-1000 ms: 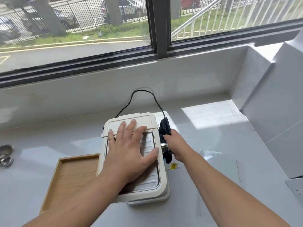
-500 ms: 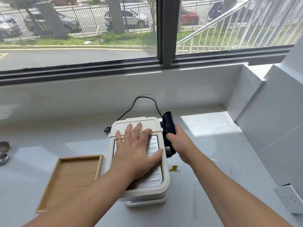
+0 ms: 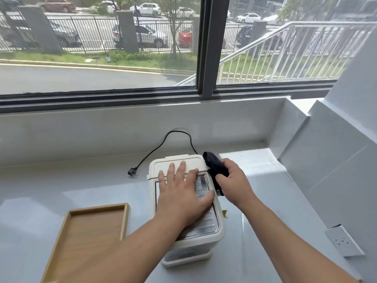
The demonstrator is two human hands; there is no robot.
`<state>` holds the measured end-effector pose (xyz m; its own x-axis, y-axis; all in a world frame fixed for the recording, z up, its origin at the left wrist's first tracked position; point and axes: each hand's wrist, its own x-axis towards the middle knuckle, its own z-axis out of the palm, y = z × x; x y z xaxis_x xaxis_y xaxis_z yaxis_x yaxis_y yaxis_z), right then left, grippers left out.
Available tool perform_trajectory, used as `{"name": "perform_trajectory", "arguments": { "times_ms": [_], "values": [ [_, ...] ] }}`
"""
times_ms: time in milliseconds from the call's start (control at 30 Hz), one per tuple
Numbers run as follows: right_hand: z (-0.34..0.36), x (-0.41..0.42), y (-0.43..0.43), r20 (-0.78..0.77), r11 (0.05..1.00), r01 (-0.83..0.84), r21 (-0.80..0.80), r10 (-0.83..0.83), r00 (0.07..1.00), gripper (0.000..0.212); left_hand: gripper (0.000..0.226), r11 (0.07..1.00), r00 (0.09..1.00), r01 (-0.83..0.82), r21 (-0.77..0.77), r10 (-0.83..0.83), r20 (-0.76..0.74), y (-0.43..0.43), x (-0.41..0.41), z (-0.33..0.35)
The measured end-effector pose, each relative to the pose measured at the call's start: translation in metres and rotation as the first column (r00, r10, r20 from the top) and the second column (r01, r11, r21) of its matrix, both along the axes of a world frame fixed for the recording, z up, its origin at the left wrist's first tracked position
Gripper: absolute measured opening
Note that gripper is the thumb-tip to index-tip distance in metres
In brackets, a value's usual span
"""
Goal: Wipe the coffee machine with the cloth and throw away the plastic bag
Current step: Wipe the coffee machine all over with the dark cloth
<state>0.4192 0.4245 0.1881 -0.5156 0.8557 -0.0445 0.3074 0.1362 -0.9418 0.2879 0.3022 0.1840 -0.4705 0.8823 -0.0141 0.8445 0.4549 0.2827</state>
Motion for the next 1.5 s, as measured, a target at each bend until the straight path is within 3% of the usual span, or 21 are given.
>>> {"name": "perform_trajectory", "arguments": {
  "times_ms": [100,200,333,467,733,867,1000,1100,1300,1400,1500],
  "values": [
    [0.013,0.0,-0.01,0.0,0.999,0.03,0.039,-0.03,1.0,0.032,0.091,1.0,1.0,0.019,-0.014,-0.019,0.007,0.0,-0.002,0.002],
    [0.029,-0.002,-0.02,-0.036,0.999,0.011,0.042,-0.01,0.999,0.041,0.091,0.999,0.998,0.042,-0.024,-0.041,0.04,0.0,-0.006,0.006],
    [0.051,-0.015,-0.036,-0.021,0.997,-0.023,0.067,0.024,0.999,0.028,0.088,0.989,0.989,0.146,-0.015,-0.146,0.022,-0.008,-0.023,0.014],
    [0.057,-0.035,-0.057,-0.003,0.989,-0.147,0.006,0.147,0.989,0.03,0.049,0.947,0.954,0.242,0.211,-0.272,0.124,-0.021,-0.054,0.025],
    [0.045,-0.056,-0.081,0.347,0.971,-0.174,0.166,0.108,0.932,0.02,0.039,0.91,0.893,0.245,0.333,-0.346,0.287,-0.04,-0.076,0.028],
    [0.049,-0.071,-0.089,0.503,0.954,-0.199,0.225,0.062,0.862,0.017,0.041,0.923,0.908,0.146,0.357,-0.268,0.321,-0.051,-0.087,0.024],
    [0.046,-0.078,-0.104,0.635,0.883,-0.316,0.347,0.027,0.772,0.017,0.051,0.931,0.87,-0.017,0.364,-0.165,0.464,-0.058,-0.099,0.031],
    [0.043,-0.076,-0.115,0.659,0.832,-0.37,0.413,0.008,0.753,0.017,0.031,0.93,0.833,0.036,0.367,-0.231,0.504,-0.06,-0.103,0.041],
    [0.042,-0.066,-0.134,0.651,0.825,-0.366,0.431,-0.003,0.759,0.018,0.027,0.907,0.771,0.041,0.419,-0.296,0.564,-0.063,-0.105,0.054],
    [0.045,-0.06,-0.145,0.675,0.809,-0.399,0.432,0.003,0.738,0.039,0.038,0.9,0.827,0.118,0.42,-0.323,0.46,-0.058,-0.104,0.057],
    [0.052,-0.053,-0.151,0.655,0.768,-0.392,0.507,-0.047,0.754,0.044,0.037,0.874,0.885,0.235,0.426,-0.373,0.279,-0.052,-0.104,0.052]
  ]
}}
